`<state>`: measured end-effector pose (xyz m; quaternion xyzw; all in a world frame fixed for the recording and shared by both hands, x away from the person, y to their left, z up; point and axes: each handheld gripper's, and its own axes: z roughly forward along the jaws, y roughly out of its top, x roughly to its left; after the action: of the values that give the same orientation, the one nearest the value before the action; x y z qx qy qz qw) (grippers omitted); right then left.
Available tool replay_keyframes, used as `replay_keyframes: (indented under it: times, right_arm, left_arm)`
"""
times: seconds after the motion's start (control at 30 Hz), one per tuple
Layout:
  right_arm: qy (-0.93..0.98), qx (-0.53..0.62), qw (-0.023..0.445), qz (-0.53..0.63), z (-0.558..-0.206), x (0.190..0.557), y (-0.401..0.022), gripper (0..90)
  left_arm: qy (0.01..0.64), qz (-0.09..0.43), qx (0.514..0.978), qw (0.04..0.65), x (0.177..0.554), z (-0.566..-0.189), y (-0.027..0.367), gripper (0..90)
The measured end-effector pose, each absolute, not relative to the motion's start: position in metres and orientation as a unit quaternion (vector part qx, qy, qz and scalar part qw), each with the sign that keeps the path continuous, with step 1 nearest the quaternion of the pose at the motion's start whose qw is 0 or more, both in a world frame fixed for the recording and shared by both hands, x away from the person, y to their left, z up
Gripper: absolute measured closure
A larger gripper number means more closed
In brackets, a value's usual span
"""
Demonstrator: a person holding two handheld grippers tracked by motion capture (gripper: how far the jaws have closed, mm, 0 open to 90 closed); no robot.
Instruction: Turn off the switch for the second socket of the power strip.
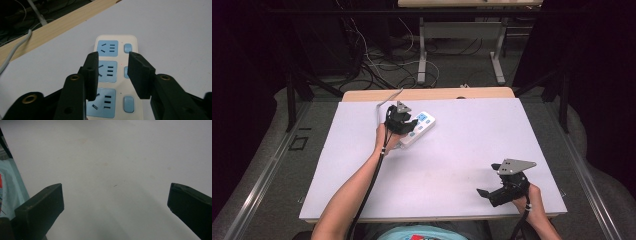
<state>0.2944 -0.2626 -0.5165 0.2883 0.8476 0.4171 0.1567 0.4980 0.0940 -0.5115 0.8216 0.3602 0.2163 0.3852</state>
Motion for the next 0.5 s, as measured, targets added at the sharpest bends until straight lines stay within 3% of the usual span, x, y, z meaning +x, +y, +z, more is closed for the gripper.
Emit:
replay_keyframes:
  times: [0.1, 0.3, 0.5]
  right_arm:
    - [0.848, 0.287, 0.157, 0.417, -0.517, 0.295, -0.263, 0.0]
    - [0.848, 0.285, 0.157, 0.418, -0.516, 0.295, -0.263, 0.0]
    - [0.849, 0.284, 0.157, 0.418, -0.516, 0.294, -0.263, 0.0]
  left_arm:
    - [0.360, 0.215, 0.824, 0.381, 0.499, -0.513, 0.092, 68.9]
    - [0.357, 0.209, 0.827, 0.381, 0.502, -0.519, 0.085, 88.7]
    - [0.358, 0.202, 0.827, 0.383, 0.504, -0.523, 0.083, 89.7]
